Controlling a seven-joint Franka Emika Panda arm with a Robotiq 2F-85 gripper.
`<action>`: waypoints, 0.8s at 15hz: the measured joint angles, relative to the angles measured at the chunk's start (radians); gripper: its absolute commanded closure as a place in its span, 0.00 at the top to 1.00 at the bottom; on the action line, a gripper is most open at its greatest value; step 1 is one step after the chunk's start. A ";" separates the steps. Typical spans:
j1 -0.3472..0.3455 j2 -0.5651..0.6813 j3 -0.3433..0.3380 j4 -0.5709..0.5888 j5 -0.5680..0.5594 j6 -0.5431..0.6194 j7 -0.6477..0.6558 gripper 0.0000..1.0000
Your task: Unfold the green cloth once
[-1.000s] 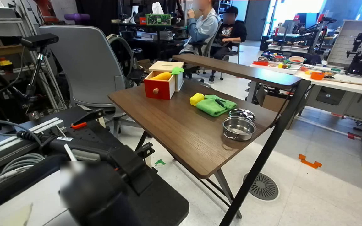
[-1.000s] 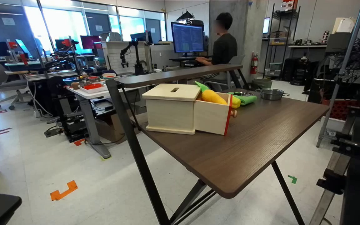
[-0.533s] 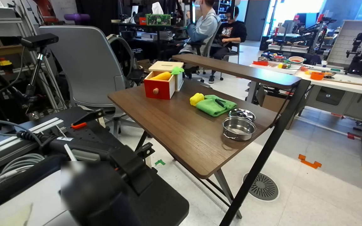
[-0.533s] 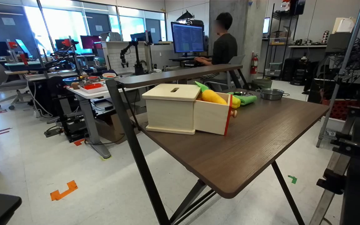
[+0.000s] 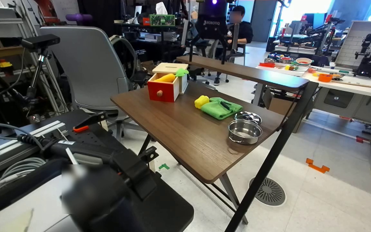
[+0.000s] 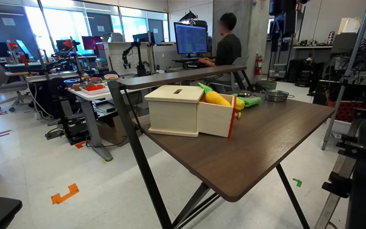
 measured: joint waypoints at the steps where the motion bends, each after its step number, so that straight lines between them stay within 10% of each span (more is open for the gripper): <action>1: 0.000 0.025 0.002 0.011 -0.011 0.011 -0.005 1.00; 12: -0.018 0.095 0.014 0.028 -0.085 0.047 -0.049 1.00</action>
